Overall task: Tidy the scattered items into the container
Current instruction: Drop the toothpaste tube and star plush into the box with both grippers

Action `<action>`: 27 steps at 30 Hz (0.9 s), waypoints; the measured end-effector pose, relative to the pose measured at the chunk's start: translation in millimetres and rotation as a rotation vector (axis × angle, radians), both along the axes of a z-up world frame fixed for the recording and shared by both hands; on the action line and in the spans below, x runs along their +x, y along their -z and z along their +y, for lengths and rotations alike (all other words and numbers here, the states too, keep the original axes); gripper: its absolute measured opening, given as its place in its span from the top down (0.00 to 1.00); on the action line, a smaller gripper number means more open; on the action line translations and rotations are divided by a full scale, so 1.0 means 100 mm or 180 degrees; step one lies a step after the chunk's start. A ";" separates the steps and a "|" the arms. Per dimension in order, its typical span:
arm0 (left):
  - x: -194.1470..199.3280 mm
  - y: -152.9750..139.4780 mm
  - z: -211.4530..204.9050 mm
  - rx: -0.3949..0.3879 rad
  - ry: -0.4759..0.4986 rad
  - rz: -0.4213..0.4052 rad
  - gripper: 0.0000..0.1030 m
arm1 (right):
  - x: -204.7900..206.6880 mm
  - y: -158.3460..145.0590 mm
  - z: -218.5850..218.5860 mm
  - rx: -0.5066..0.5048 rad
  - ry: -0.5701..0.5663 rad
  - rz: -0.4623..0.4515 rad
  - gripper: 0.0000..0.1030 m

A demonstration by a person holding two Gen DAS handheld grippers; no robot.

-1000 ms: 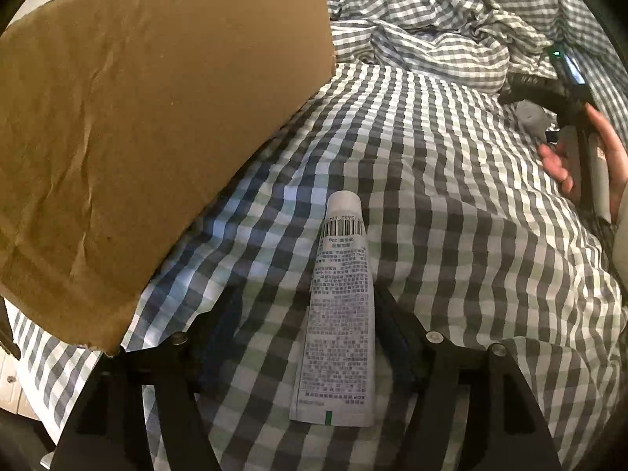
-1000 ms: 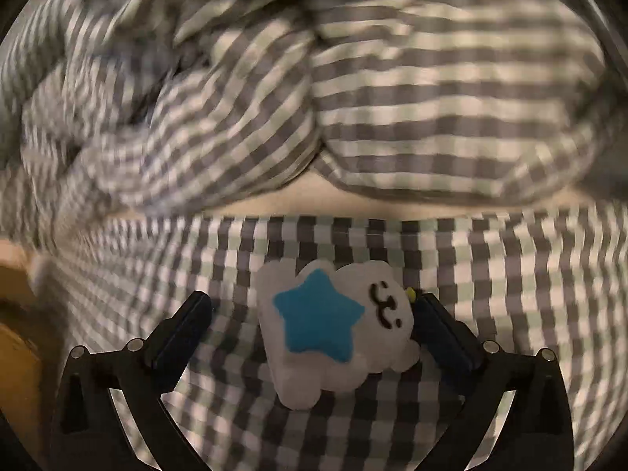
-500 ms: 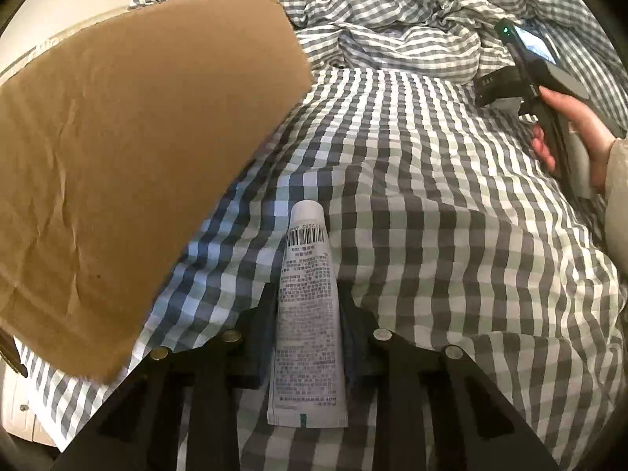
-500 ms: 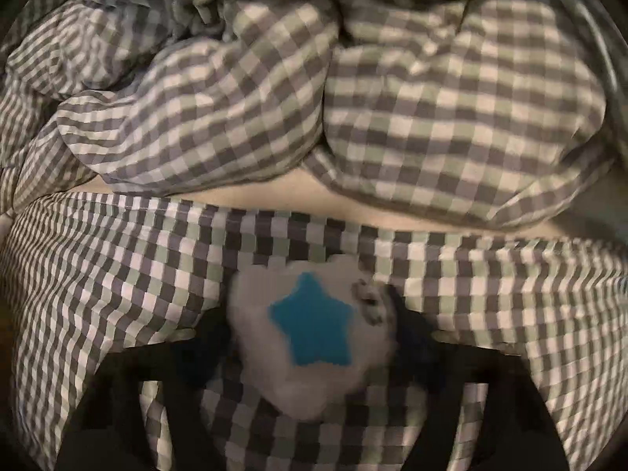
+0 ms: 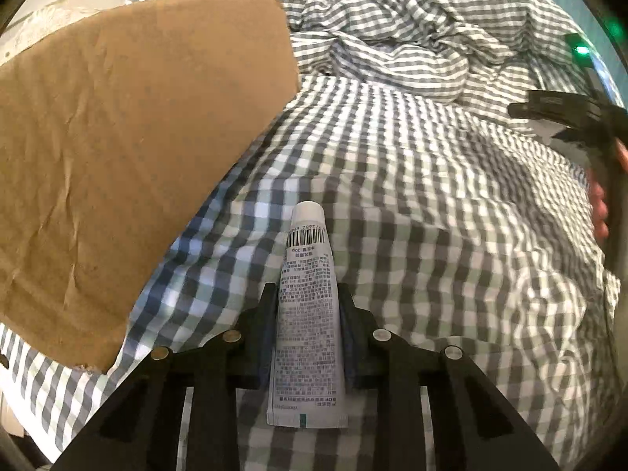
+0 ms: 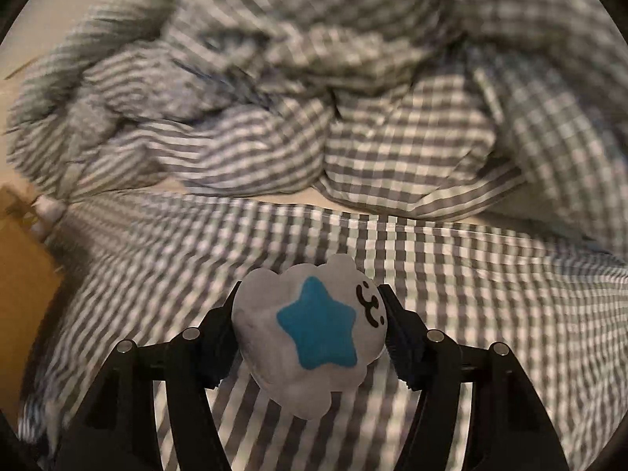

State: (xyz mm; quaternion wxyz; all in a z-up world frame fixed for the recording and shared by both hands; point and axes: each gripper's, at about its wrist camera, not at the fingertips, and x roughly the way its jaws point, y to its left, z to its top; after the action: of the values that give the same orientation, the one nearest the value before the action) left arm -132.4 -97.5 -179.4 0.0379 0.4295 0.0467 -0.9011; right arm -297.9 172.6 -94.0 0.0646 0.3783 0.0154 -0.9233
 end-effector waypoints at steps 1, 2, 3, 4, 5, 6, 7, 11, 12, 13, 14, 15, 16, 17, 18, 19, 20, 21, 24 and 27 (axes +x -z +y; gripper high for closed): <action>0.01 -0.02 0.01 0.0017 0.0016 0.0021 0.73 | 0.06 -0.03 -0.07 -0.0017 -0.0051 0.0033 0.39; 0.01 -0.04 0.02 0.0026 0.0031 0.0027 0.73 | 0.19 -0.09 -0.05 -0.0037 -0.0101 0.0070 0.39; 0.02 -0.06 0.04 -0.0004 0.0030 0.0040 0.73 | 0.32 -0.11 -0.05 -0.0035 -0.0132 0.0106 0.39; 0.03 -0.09 0.05 -0.0010 0.0045 0.0043 0.73 | 0.43 -0.15 -0.01 -0.0037 -0.0191 0.0124 0.39; 0.03 -0.11 0.07 0.0007 0.0076 0.0030 0.73 | 0.54 -0.15 0.00 -0.0049 -0.0221 0.0150 0.39; 0.04 -0.15 0.10 0.0027 0.0077 0.0026 0.73 | 0.63 -0.17 0.03 -0.0061 -0.0237 0.0163 0.39; 0.05 -0.18 0.12 0.0050 0.0103 0.0019 0.73 | 0.71 -0.17 0.04 -0.0077 -0.0294 0.0139 0.39; 0.09 -0.40 0.21 0.0036 0.0152 0.0073 0.73 | 0.87 -0.17 -0.01 -0.0101 -0.0336 0.0080 0.39; 0.10 -0.49 0.21 0.0002 0.0142 0.0084 0.73 | 0.90 -0.18 -0.04 -0.0093 -0.0354 0.0077 0.39; 0.09 -0.56 0.21 -0.0011 0.0137 0.0093 0.73 | 0.94 -0.19 -0.06 -0.0088 -0.0359 0.0081 0.39; 0.09 -0.64 0.19 -0.0018 0.0115 0.0118 0.73 | 0.97 -0.20 -0.12 -0.0109 -0.0381 0.0059 0.39; 0.09 -0.77 0.16 -0.0011 0.0102 0.0163 0.73 | 0.99 -0.21 -0.15 -0.0146 -0.0390 0.0049 0.39; 0.08 -0.88 0.12 -0.0005 0.0073 0.0214 0.73 | 1.01 -0.22 -0.18 -0.0195 -0.0408 0.0034 0.39; 0.07 -1.00 0.06 -0.0011 0.0034 0.0284 0.73 | 1.02 -0.23 -0.23 -0.0228 -0.0425 0.0017 0.39; 0.06 -1.17 -0.03 -0.0038 -0.0031 0.0408 0.72 | 1.04 -0.25 -0.30 -0.0249 -0.0449 0.0013 0.39; 0.07 -1.31 -0.13 -0.0046 -0.0114 0.0521 0.72 | 1.05 -0.27 -0.36 -0.0269 -0.0473 0.0021 0.39; 0.07 -1.42 -0.23 -0.0049 -0.0165 0.0603 0.72 | 1.07 -0.30 -0.44 -0.0279 -0.0500 0.0035 0.39; 0.05 -1.57 -0.38 -0.0074 -0.0252 0.0693 0.72 | 1.07 -0.32 -0.51 -0.0284 -0.0535 0.0040 0.39; 0.03 -1.83 -0.78 -0.0225 -0.0485 0.0809 0.72 | 1.10 -0.41 -0.78 -0.0313 -0.0671 0.0070 0.39; -0.05 -1.85 -1.17 -0.0313 -0.0616 0.0729 0.72 | 1.10 -0.54 -1.12 -0.0315 -0.0852 0.0116 0.39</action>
State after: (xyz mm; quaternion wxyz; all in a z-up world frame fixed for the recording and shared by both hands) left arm -137.2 -214.1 5.9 0.1400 0.3150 0.0476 -0.9375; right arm -187.5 60.1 -39.8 0.2054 0.3523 0.0213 -0.9128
